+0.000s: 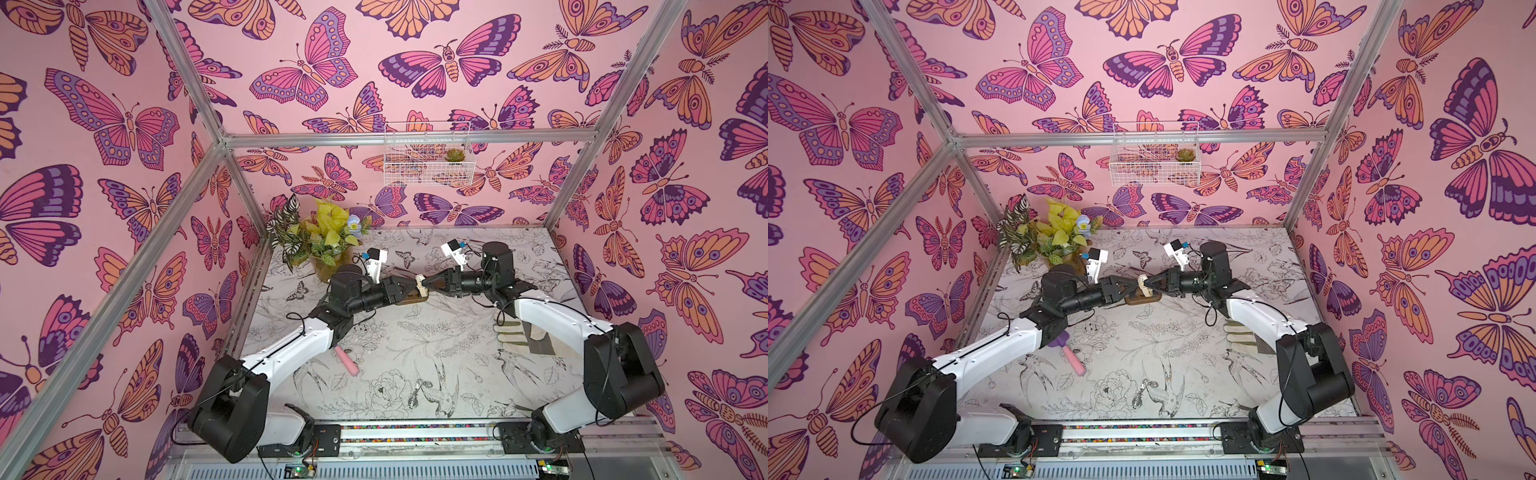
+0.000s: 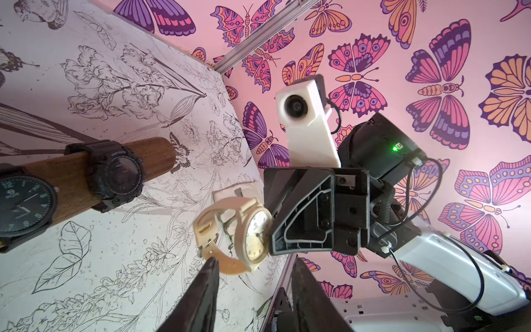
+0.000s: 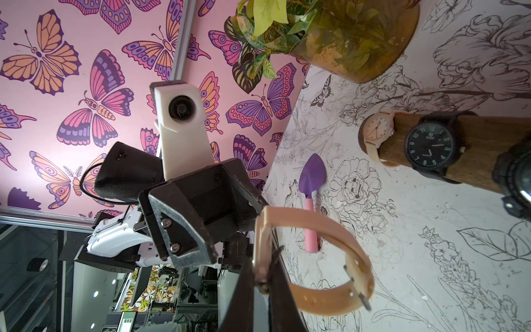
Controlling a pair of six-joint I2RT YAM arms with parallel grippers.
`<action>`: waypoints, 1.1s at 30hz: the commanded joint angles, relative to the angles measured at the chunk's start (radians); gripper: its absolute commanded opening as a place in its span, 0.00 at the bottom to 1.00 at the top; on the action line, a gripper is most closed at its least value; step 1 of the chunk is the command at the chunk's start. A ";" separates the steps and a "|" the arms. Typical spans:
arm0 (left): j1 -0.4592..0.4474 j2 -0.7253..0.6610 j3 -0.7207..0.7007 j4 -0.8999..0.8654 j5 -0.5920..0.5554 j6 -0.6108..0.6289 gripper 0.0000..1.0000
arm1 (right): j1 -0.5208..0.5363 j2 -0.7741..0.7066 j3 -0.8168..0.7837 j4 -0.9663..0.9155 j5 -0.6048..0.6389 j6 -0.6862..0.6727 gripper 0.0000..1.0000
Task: Place watch on stand
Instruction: Pick up the watch at the center of the board.
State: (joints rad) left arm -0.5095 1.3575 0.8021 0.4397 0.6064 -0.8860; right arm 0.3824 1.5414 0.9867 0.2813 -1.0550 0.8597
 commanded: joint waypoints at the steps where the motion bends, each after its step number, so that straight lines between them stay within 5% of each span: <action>1: -0.004 -0.005 -0.006 0.057 0.024 -0.013 0.40 | 0.012 0.008 0.030 0.072 -0.034 0.044 0.00; 8: -0.004 0.028 0.002 0.116 0.027 -0.040 0.33 | 0.023 0.010 0.029 0.126 -0.051 0.088 0.00; 21: -0.005 0.055 0.026 0.186 0.055 -0.085 0.02 | 0.032 0.013 0.019 0.233 -0.073 0.162 0.00; 28: -0.002 0.032 0.005 0.181 0.038 -0.079 0.00 | 0.032 0.014 0.027 0.184 -0.054 0.126 0.38; 33: 0.055 0.001 -0.045 0.172 0.045 -0.085 0.00 | 0.031 -0.002 0.048 0.053 -0.039 0.027 0.44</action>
State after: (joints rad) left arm -0.4911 1.3930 0.7933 0.6060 0.6399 -0.9848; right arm 0.4095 1.5547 0.9924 0.4149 -1.0920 0.9611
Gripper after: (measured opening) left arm 0.112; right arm 0.432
